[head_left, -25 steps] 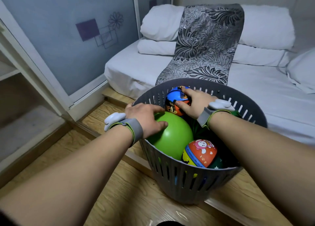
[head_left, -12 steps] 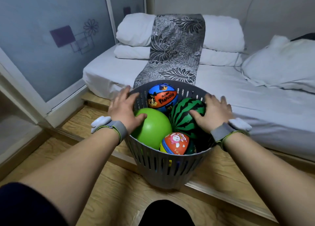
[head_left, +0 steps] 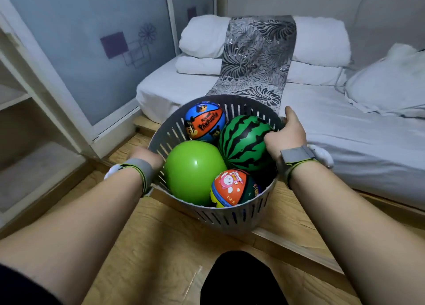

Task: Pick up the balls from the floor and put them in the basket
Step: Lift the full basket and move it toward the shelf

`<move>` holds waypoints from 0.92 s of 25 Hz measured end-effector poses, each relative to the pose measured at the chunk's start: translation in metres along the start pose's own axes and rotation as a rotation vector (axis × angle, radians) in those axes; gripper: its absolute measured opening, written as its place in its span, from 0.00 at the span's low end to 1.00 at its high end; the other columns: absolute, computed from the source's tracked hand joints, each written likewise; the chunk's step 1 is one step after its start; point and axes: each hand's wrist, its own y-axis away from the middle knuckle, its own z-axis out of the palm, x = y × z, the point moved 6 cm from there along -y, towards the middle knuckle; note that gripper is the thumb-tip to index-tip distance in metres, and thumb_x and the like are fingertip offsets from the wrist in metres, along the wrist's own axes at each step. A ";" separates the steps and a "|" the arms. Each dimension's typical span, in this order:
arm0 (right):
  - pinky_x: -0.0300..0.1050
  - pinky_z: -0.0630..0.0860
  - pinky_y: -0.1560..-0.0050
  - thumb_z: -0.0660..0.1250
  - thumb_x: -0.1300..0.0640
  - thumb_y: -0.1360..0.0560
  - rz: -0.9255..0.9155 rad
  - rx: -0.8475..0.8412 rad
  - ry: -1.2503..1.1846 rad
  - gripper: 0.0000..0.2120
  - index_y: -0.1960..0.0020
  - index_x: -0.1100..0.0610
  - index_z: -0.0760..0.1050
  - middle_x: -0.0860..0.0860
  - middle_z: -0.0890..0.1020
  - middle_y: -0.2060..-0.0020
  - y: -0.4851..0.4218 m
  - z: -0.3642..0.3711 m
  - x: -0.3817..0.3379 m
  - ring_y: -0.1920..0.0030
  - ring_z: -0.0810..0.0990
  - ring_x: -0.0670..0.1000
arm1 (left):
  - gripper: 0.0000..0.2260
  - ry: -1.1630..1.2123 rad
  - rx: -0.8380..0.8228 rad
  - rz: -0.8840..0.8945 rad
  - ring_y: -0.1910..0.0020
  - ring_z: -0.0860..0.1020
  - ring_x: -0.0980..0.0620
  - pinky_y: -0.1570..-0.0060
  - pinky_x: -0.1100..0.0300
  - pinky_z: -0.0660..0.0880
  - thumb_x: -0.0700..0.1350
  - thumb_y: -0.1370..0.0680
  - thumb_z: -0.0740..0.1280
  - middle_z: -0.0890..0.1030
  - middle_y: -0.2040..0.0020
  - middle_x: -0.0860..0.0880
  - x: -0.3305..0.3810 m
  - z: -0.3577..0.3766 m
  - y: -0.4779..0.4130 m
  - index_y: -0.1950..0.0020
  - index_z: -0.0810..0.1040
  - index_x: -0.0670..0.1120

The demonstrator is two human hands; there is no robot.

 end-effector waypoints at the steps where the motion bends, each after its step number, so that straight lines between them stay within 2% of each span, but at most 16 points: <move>1: 0.42 0.71 0.48 0.65 0.64 0.24 0.066 -0.052 -0.019 0.31 0.22 0.54 0.67 0.54 0.80 0.41 0.001 0.014 0.002 0.44 0.79 0.57 | 0.12 0.031 0.026 0.002 0.55 0.79 0.38 0.55 0.52 0.74 0.44 0.22 0.68 0.82 0.50 0.38 -0.013 -0.016 0.002 0.43 0.80 0.38; 4: 0.48 0.77 0.52 0.63 0.66 0.22 0.251 -0.253 -0.133 0.15 0.37 0.62 0.81 0.56 0.84 0.56 0.019 0.067 0.021 0.54 0.83 0.58 | 0.08 0.069 0.157 0.020 0.53 0.82 0.38 0.56 0.54 0.72 0.43 0.24 0.69 0.84 0.52 0.39 -0.051 -0.064 0.001 0.50 0.82 0.41; 6: 0.49 0.78 0.53 0.61 0.63 0.22 0.210 -0.321 -0.196 0.15 0.41 0.58 0.83 0.55 0.84 0.60 0.040 0.119 0.010 0.55 0.82 0.58 | 0.04 0.066 0.232 -0.020 0.58 0.79 0.40 0.55 0.55 0.71 0.41 0.25 0.67 0.82 0.58 0.41 -0.089 -0.102 0.003 0.53 0.81 0.45; 8: 0.54 0.82 0.46 0.59 0.57 0.26 0.156 -0.401 -0.184 0.19 0.39 0.48 0.82 0.54 0.86 0.52 0.059 0.167 -0.010 0.51 0.84 0.61 | 0.05 0.084 0.281 -0.107 0.63 0.76 0.43 0.55 0.55 0.72 0.40 0.23 0.65 0.78 0.64 0.44 -0.130 -0.130 0.008 0.53 0.80 0.46; 9: 0.60 0.82 0.43 0.58 0.56 0.27 0.160 -0.444 -0.182 0.22 0.38 0.43 0.81 0.54 0.87 0.49 0.064 0.190 -0.015 0.49 0.85 0.62 | 0.06 0.105 0.307 -0.147 0.62 0.76 0.43 0.55 0.54 0.72 0.40 0.23 0.64 0.79 0.63 0.44 -0.151 -0.143 0.010 0.51 0.81 0.46; 11: 0.67 0.82 0.43 0.58 0.59 0.26 0.138 -0.534 -0.196 0.24 0.38 0.39 0.80 0.53 0.87 0.46 0.088 0.230 -0.032 0.49 0.85 0.63 | 0.09 0.188 0.373 -0.224 0.54 0.80 0.42 0.52 0.53 0.73 0.37 0.23 0.64 0.82 0.55 0.40 -0.195 -0.166 0.018 0.47 0.83 0.41; 14: 0.68 0.83 0.48 0.58 0.64 0.22 0.139 -0.701 -0.149 0.21 0.42 0.40 0.78 0.56 0.86 0.48 0.147 0.294 -0.044 0.50 0.85 0.64 | 0.12 0.315 0.512 -0.359 0.46 0.82 0.38 0.50 0.53 0.73 0.37 0.23 0.63 0.84 0.48 0.36 -0.276 -0.204 0.032 0.43 0.83 0.39; 16: 0.70 0.83 0.57 0.56 0.67 0.21 0.224 -0.764 -0.162 0.22 0.42 0.42 0.77 0.55 0.85 0.53 0.183 0.333 -0.029 0.55 0.85 0.65 | 0.14 0.356 0.513 -0.389 0.45 0.82 0.39 0.50 0.56 0.71 0.40 0.25 0.65 0.84 0.47 0.40 -0.312 -0.217 0.038 0.42 0.82 0.42; 18: 0.76 0.81 0.60 0.56 0.68 0.23 0.314 -0.790 -0.189 0.25 0.44 0.41 0.79 0.57 0.86 0.51 0.213 0.368 -0.009 0.55 0.86 0.67 | 0.19 0.438 0.515 -0.369 0.46 0.82 0.44 0.46 0.56 0.74 0.45 0.31 0.67 0.84 0.47 0.45 -0.339 -0.225 0.036 0.41 0.80 0.46; 20: 0.78 0.80 0.58 0.57 0.70 0.25 0.377 -0.752 -0.248 0.27 0.46 0.39 0.80 0.57 0.87 0.47 0.228 0.397 0.007 0.54 0.86 0.69 | 0.22 0.448 0.495 -0.371 0.45 0.81 0.45 0.41 0.55 0.75 0.45 0.34 0.66 0.82 0.44 0.48 -0.361 -0.225 0.027 0.39 0.76 0.48; 21: 0.78 0.80 0.56 0.57 0.71 0.25 0.387 -0.733 -0.275 0.28 0.44 0.39 0.80 0.57 0.87 0.45 0.235 0.406 0.010 0.53 0.86 0.69 | 0.25 0.406 0.475 -0.366 0.44 0.80 0.43 0.39 0.52 0.76 0.46 0.35 0.66 0.81 0.42 0.46 -0.368 -0.224 0.023 0.37 0.75 0.49; 23: 0.76 0.80 0.50 0.57 0.72 0.22 0.433 -0.737 -0.309 0.29 0.34 0.44 0.78 0.56 0.85 0.42 0.254 0.421 0.002 0.47 0.85 0.68 | 0.33 0.289 0.431 -0.409 0.41 0.80 0.39 0.36 0.48 0.76 0.51 0.39 0.65 0.79 0.37 0.43 -0.383 -0.226 0.021 0.33 0.74 0.51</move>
